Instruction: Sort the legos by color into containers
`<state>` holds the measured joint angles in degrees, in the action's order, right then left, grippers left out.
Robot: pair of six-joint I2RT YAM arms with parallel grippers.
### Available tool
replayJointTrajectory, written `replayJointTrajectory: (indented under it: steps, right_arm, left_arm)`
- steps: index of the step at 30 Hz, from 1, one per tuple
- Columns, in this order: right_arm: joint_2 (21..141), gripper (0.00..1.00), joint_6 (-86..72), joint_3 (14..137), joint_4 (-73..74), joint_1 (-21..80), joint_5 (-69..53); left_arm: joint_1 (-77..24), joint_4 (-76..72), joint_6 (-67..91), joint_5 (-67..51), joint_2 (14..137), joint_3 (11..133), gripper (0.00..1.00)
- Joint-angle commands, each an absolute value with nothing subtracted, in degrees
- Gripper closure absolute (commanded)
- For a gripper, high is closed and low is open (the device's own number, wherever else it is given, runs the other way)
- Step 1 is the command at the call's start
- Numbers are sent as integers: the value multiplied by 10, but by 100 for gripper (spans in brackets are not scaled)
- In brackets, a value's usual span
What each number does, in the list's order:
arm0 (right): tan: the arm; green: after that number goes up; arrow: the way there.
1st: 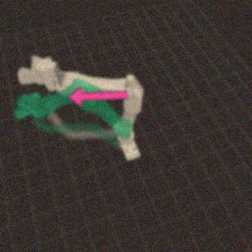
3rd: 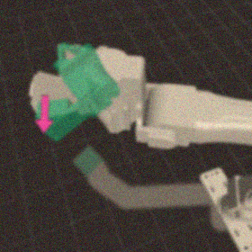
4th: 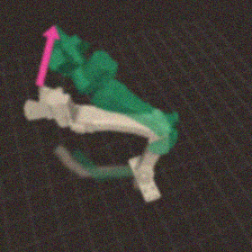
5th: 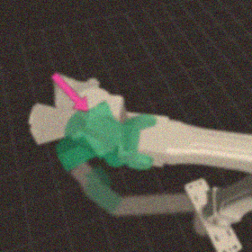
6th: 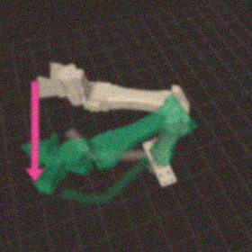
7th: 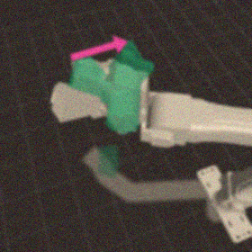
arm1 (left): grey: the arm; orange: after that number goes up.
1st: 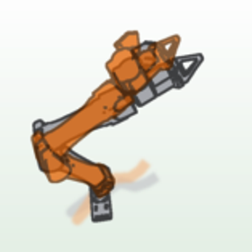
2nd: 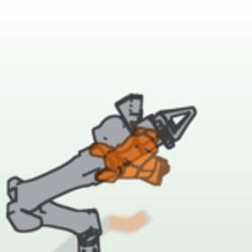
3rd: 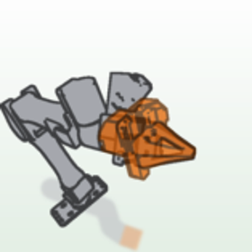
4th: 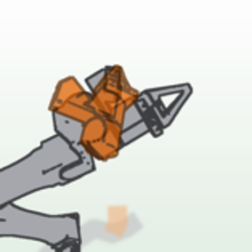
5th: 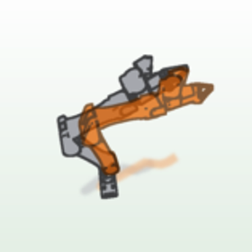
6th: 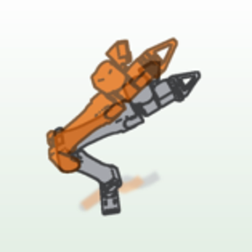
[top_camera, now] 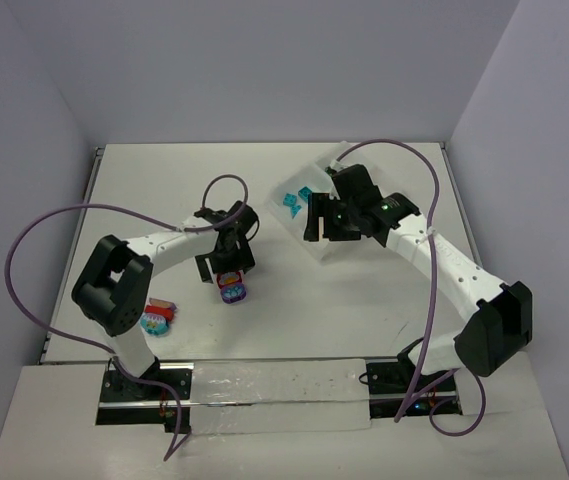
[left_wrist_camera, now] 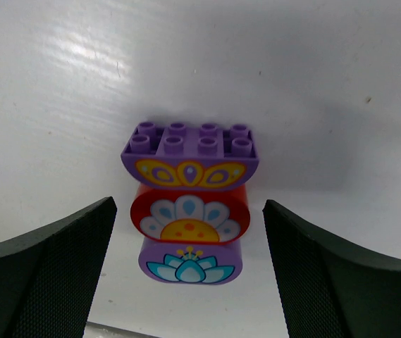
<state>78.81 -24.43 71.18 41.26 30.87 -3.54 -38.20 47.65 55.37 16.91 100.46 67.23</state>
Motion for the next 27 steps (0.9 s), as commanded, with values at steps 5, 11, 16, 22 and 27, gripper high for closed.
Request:
replayJointTrajectory:
  steps: [5,11,16,22,27]
  right_arm:
    - [751,21,-245,711,421,317,-8]
    - [750,21,-250,700,411,317,-15]
    - [766,21,-243,703,407,318,-12]
    - [763,21,-253,669,391,319,-18]
    - [725,21,-262,598,354,333,-26]
  left_arm:
    - [-389,375,629,81,941,599,7]
    - [-403,337,642,62,978,631,8]
    - [-412,298,640,40,992,671,9]
    - [-411,302,625,23,935,691,9]
    - [-382,341,599,23,874,695,9]
